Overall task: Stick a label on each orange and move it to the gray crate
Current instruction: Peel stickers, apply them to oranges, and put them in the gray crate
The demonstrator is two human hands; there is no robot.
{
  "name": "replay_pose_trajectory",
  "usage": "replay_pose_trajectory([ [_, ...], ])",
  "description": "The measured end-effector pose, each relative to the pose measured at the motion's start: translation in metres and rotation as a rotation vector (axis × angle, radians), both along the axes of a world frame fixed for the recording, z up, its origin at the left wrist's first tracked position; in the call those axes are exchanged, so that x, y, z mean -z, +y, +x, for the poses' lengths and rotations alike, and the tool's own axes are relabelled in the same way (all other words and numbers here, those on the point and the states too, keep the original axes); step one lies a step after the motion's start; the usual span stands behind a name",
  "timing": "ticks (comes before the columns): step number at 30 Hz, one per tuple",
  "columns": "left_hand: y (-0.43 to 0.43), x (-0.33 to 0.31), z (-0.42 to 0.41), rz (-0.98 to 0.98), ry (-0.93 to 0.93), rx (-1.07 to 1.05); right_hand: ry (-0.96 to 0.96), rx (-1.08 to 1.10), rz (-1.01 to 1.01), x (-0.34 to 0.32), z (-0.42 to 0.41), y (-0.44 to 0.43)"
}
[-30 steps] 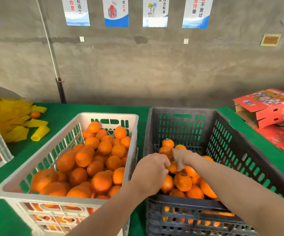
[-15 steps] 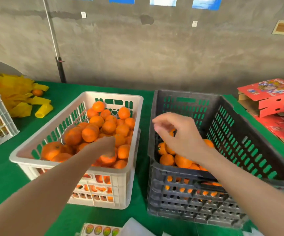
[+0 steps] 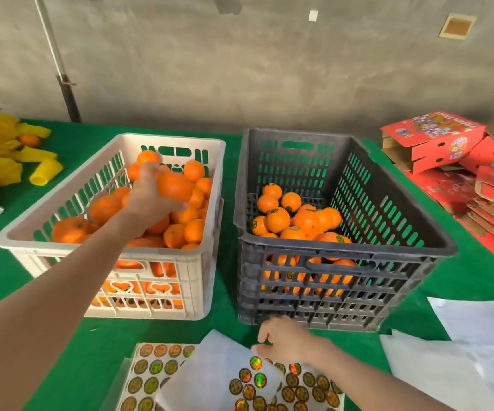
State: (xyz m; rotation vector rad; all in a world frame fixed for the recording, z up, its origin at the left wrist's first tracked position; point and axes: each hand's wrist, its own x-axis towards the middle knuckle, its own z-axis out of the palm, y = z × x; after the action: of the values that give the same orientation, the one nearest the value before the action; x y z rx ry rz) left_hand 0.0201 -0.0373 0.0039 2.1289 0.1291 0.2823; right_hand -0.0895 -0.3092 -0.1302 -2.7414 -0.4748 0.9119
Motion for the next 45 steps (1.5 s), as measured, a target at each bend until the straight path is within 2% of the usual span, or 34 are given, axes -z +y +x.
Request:
replay_pose_trajectory([
  [3, -0.009, -0.017, -0.040, -0.137, -0.171, 0.117, 0.024, 0.018, -0.033, 0.011, -0.001, 0.014],
  [7, -0.024, -0.025, -0.098, -0.372, -0.152, 0.392, 0.023, 0.101, 0.100, 0.021, -0.004, 0.023],
  [12, -0.044, 0.008, -0.129, -0.239, 0.104, 0.613, 0.035, 0.171, 0.354, -0.005, -0.001, 0.018],
  [19, -0.065, 0.052, -0.126, -0.235, 0.500, 0.776, 0.038, 0.208, 0.706, -0.041, -0.007, 0.002],
  [23, -0.066, 0.065, -0.121, -0.340, 0.604, 0.778, 0.083, 0.277, 0.783, -0.048, -0.009, -0.014],
  [32, -0.064, 0.082, -0.120, -0.554, 0.689, 0.749, 0.098, 0.358, 0.838, -0.044, -0.021, -0.040],
  [38, -0.063, 0.089, -0.119, -0.594, 0.694, 0.668, 0.103, 0.415, 0.900, -0.041, -0.024, -0.034],
  [42, -0.063, 0.093, -0.118, -0.543, 0.744, 0.666, 0.174, 0.445, 0.934, -0.040, -0.027, -0.030],
  [45, -0.064, 0.093, -0.119, -0.501, 0.776, 0.673, 0.223, 0.545, 0.991, -0.033, -0.029, -0.028],
])
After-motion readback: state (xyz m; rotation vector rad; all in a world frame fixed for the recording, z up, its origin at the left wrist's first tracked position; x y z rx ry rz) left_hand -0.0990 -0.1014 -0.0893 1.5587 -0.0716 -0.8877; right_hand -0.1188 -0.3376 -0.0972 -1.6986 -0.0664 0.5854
